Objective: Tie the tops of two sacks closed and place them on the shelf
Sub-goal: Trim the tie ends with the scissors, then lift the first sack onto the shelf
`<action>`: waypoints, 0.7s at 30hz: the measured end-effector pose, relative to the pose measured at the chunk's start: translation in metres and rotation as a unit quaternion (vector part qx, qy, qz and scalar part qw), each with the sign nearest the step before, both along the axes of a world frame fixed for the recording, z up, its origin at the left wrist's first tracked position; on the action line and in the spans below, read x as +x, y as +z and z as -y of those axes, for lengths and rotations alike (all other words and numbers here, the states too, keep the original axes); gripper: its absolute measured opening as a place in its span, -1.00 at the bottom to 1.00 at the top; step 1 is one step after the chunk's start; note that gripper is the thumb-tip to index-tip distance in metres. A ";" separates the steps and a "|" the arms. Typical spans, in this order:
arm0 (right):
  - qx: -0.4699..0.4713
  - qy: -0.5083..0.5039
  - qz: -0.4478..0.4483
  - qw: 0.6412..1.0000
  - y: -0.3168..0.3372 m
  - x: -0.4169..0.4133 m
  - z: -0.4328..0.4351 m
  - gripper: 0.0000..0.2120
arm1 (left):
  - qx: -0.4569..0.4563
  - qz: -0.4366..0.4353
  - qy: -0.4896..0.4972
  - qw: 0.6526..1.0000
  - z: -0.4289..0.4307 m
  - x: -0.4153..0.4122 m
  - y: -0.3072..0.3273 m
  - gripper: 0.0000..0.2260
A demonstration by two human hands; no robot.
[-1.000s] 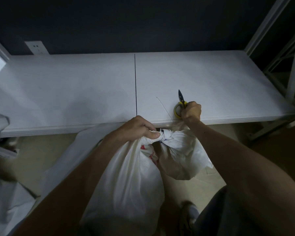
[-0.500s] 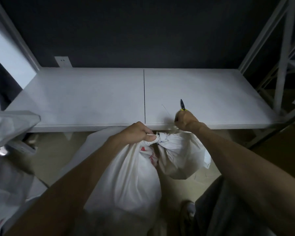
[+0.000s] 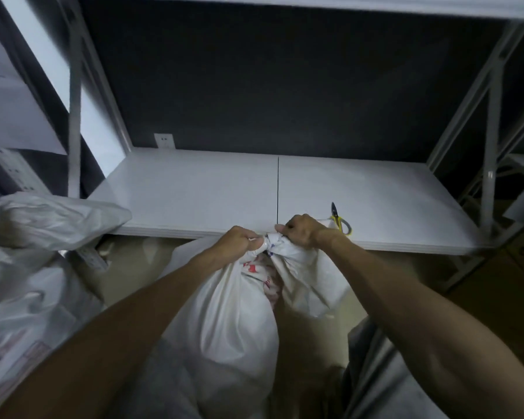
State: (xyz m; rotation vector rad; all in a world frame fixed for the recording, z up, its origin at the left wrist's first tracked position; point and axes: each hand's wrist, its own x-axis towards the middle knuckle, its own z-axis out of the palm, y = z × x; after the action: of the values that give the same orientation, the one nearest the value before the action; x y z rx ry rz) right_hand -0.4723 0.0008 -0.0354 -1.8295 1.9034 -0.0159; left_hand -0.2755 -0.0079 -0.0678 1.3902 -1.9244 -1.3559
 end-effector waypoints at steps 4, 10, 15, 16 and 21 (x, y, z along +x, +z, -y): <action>-0.048 0.063 -0.015 0.997 0.028 0.019 0.000 -0.48 | -0.003 -0.011 0.050 0.999 -0.005 0.020 0.023 -0.73; -0.111 0.176 -0.082 0.975 0.072 0.051 -0.010 -0.24 | -0.044 -0.032 0.160 0.986 -0.016 0.045 0.087 -0.73; -0.016 0.170 0.105 0.980 0.114 0.067 -0.019 -0.06 | -0.074 -0.028 0.245 0.966 -0.013 0.055 0.130 -0.71; -0.019 0.170 0.105 0.980 0.120 0.069 -0.019 -0.03 | -0.072 -0.031 0.256 0.964 -0.013 0.056 0.135 -0.74; -0.046 0.118 0.162 0.979 0.119 0.101 -0.030 0.16 | -0.058 -0.082 0.341 0.935 -0.005 0.053 0.160 -0.80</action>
State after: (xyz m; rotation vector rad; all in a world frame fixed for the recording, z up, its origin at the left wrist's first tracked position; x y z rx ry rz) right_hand -0.3709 0.0306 0.0838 -1.9655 1.4771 -0.3082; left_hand -0.2229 -0.0030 0.0922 1.6111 -1.2080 -0.9579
